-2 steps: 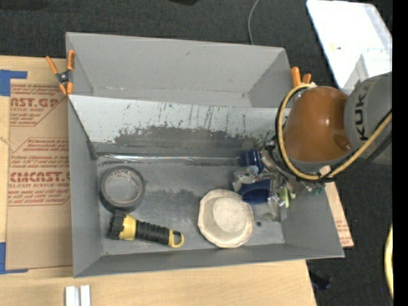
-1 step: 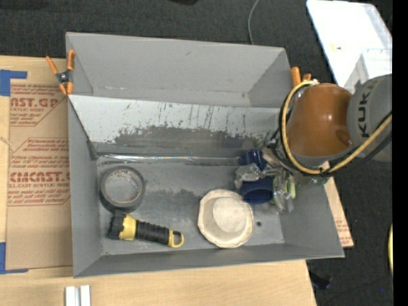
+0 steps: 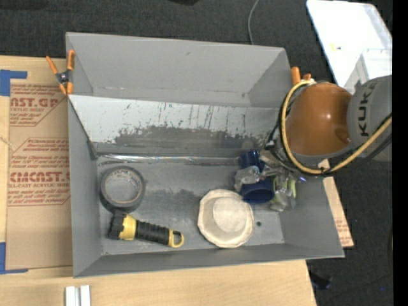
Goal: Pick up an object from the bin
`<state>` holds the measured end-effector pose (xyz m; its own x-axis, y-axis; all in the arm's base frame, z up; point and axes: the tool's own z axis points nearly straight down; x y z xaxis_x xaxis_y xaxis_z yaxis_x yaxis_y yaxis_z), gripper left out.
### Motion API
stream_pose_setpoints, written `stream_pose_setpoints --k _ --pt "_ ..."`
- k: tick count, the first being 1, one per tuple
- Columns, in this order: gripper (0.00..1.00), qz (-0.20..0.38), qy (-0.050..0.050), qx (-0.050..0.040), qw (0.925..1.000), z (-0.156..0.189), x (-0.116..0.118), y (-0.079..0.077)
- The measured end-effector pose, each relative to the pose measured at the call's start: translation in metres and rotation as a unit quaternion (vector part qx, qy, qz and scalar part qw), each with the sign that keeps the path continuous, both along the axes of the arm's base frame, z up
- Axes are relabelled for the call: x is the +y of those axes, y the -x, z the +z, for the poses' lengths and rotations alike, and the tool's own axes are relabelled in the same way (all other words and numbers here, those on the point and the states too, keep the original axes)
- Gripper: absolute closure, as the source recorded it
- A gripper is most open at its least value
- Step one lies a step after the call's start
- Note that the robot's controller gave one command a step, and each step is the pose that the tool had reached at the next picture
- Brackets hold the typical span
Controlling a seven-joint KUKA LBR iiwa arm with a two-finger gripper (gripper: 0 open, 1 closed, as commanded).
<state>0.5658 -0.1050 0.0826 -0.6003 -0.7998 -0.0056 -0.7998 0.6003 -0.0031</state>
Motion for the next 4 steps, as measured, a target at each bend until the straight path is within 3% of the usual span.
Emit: stream_pose_setpoints --k 1,2,4 --pt "0.00 -0.068 -0.001 -0.0008 0.9977 -0.0073 -0.0019 -0.0060" --pt "1.00 -0.034 -0.003 0.0002 0.9994 -0.0107 -0.0062 -0.0060" --pt "1.00 -0.022 -0.004 0.0032 0.9997 -0.0122 -0.0105 -0.0084"
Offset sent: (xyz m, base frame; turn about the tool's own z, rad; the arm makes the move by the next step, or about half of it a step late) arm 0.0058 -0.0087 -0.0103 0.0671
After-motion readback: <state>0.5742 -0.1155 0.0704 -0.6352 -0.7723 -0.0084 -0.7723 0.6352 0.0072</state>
